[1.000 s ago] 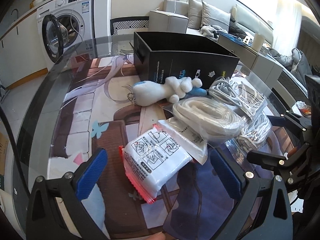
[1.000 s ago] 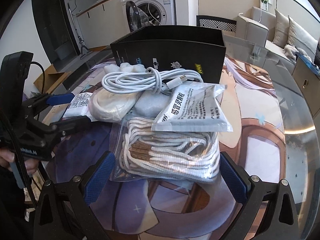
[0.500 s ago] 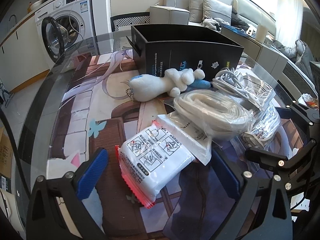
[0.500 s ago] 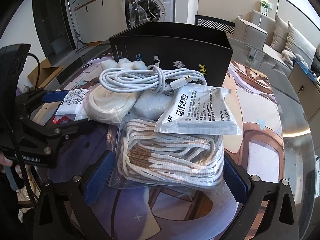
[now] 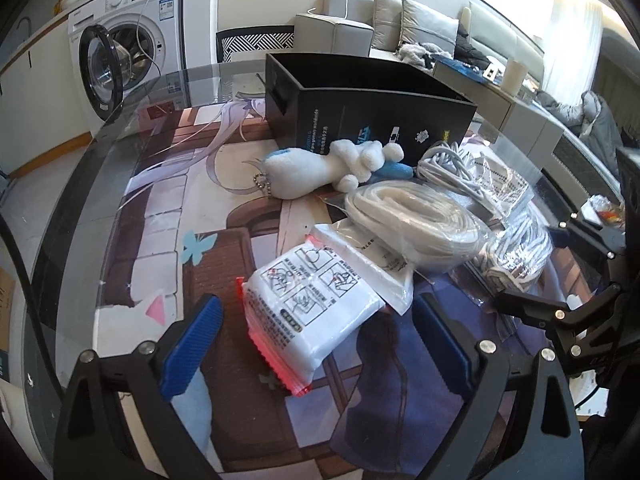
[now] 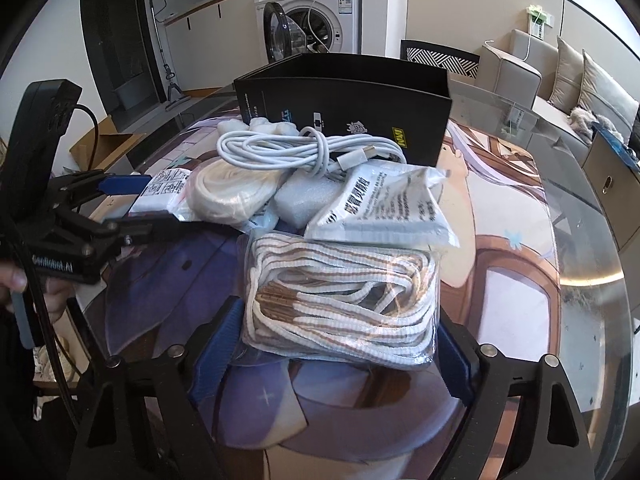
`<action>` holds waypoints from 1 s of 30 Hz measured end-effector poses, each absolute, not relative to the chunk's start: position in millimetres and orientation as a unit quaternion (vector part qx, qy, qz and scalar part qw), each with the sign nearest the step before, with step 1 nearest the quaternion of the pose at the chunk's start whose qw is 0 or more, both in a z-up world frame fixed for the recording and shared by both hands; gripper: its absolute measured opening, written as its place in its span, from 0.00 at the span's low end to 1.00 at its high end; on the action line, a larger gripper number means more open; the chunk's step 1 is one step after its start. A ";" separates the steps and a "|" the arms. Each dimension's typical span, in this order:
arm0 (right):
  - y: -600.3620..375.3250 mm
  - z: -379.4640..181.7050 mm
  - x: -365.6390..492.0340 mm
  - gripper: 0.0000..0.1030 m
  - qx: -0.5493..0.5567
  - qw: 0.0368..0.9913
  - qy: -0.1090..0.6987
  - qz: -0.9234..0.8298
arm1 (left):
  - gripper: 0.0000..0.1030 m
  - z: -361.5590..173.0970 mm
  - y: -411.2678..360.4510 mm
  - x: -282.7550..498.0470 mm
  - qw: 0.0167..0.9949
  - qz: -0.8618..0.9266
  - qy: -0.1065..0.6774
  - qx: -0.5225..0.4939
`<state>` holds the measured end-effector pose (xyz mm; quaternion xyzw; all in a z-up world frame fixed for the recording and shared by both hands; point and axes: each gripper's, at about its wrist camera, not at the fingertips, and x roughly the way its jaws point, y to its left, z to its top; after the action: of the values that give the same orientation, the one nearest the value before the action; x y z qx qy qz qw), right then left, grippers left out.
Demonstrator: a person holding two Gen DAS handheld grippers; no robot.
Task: Organize soft objects
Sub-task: 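Move left tool to white red-edged packet while right tool moves to clear bag of white cords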
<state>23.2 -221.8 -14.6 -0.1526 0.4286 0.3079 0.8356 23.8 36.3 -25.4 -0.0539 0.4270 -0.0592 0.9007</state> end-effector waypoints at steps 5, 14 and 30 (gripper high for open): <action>-226.2 -14.2 21.6 0.85 -0.148 0.837 0.426 0.310 | 0.93 -26.4 45.3 23.1 0.901 -0.055 0.427 -0.059; -225.4 -13.8 22.7 0.85 -0.147 0.837 0.425 0.312 | 0.93 -20.6 62.8 14.6 0.903 -0.054 0.419 -0.079; -227.2 -14.3 21.8 0.85 -0.144 0.838 0.424 0.313 | 0.93 -23.6 75.8 25.8 0.899 -0.017 0.428 -0.093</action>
<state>21.8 -227.2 -14.3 -0.1436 0.4244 0.3126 0.8376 25.8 75.8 -23.6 -0.0927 0.4275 -0.0173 0.8991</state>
